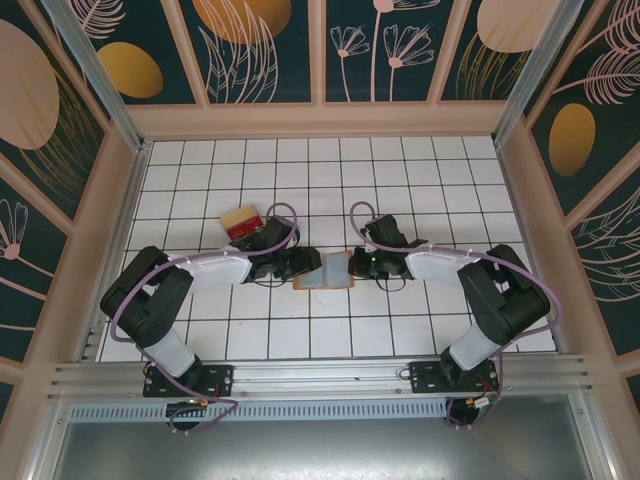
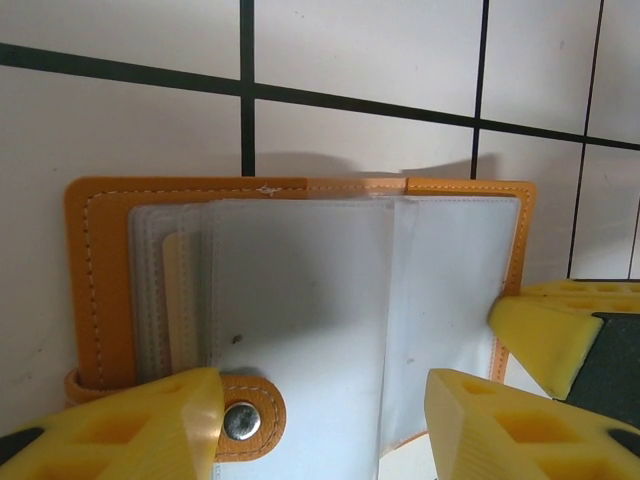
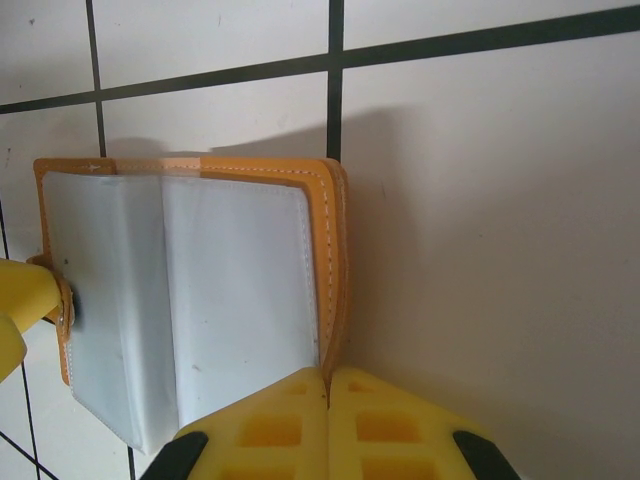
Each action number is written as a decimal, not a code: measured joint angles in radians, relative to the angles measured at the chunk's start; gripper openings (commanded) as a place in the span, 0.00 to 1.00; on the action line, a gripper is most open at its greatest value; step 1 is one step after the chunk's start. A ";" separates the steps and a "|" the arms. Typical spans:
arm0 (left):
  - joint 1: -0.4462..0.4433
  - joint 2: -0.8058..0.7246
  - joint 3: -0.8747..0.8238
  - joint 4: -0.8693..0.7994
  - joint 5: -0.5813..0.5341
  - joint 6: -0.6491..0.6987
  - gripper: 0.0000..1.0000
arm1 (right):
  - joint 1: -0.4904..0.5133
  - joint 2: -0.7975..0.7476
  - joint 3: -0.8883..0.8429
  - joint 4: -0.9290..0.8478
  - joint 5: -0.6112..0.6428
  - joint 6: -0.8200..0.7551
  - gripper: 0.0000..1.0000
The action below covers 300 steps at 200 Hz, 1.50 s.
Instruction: Take the credit cards out of the card holder
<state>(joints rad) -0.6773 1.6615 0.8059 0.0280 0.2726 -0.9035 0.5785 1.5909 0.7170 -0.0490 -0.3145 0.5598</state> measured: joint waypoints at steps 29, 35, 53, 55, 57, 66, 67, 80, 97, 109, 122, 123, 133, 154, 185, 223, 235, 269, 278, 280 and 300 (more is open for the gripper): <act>-0.003 0.014 0.013 0.006 0.014 0.000 0.57 | 0.000 0.000 0.000 0.000 0.000 0.000 0.00; -0.004 0.015 0.015 0.006 0.016 0.000 0.57 | 0.000 0.001 0.000 0.000 0.000 0.000 0.00; -0.006 0.016 0.022 0.006 0.019 0.000 0.57 | 0.000 0.001 0.000 0.000 0.000 0.000 0.00; -0.006 0.016 0.023 0.006 0.020 0.000 0.57 | 0.000 0.001 0.000 0.000 0.000 0.000 0.00; -0.008 0.016 0.025 0.006 0.021 0.000 0.57 | 0.000 0.001 0.000 0.000 0.000 0.000 0.00; -0.014 0.016 0.032 0.006 0.027 0.000 0.57 | 0.002 0.002 0.000 0.002 0.000 0.000 0.00; -0.016 0.016 0.033 0.006 0.029 0.000 0.57 | 0.002 0.002 0.000 0.002 0.000 0.000 0.00; -0.026 0.016 0.045 0.006 0.032 0.001 0.57 | 0.003 0.003 0.000 0.007 0.000 0.000 0.00; -0.035 0.014 0.062 0.005 0.033 0.003 0.58 | 0.004 0.005 0.000 0.009 0.000 0.000 0.00; -0.037 0.014 0.074 -0.002 0.030 0.006 0.58 | 0.004 0.008 0.000 0.013 -0.001 0.000 0.00; -0.037 0.014 0.080 -0.005 0.026 0.009 0.57 | 0.004 0.009 0.000 0.017 -0.001 0.000 0.00; -0.037 0.014 0.080 -0.005 0.026 0.009 0.57 | 0.004 0.010 0.000 0.016 -0.001 0.000 0.00; -0.039 0.014 0.084 -0.012 0.026 0.012 0.57 | 0.004 0.010 0.000 0.017 -0.001 0.000 0.00; -0.054 0.021 0.107 -0.040 0.019 0.024 0.57 | 0.004 0.013 0.000 0.019 -0.002 0.000 0.00; -0.080 0.051 0.144 -0.069 -0.004 0.039 0.56 | 0.004 0.014 0.000 0.023 -0.004 0.000 0.00; -0.081 0.069 0.145 -0.150 -0.069 0.043 0.56 | 0.004 0.014 0.000 0.023 -0.004 0.000 0.00; -0.081 0.069 0.145 -0.173 -0.093 0.043 0.56 | 0.004 0.015 0.000 0.023 -0.004 0.000 0.00; -0.082 0.069 0.145 -0.197 -0.147 0.044 0.56 | 0.004 0.016 0.000 0.023 -0.007 0.000 0.00; -0.082 0.069 0.145 -0.200 -0.159 0.044 0.56 | 0.004 0.016 0.001 0.023 -0.009 0.000 0.00; -0.082 0.069 0.145 -0.201 -0.162 0.045 0.56 | 0.005 0.016 0.001 0.023 -0.009 0.000 0.00; -0.082 0.052 0.144 -0.224 -0.199 0.045 0.56 | 0.006 0.016 0.001 0.023 -0.009 0.000 0.00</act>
<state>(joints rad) -0.7593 1.7134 0.9501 -0.1963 0.0734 -0.8585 0.5850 1.6073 0.7177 -0.0257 -0.3237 0.5598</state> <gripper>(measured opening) 0.556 0.050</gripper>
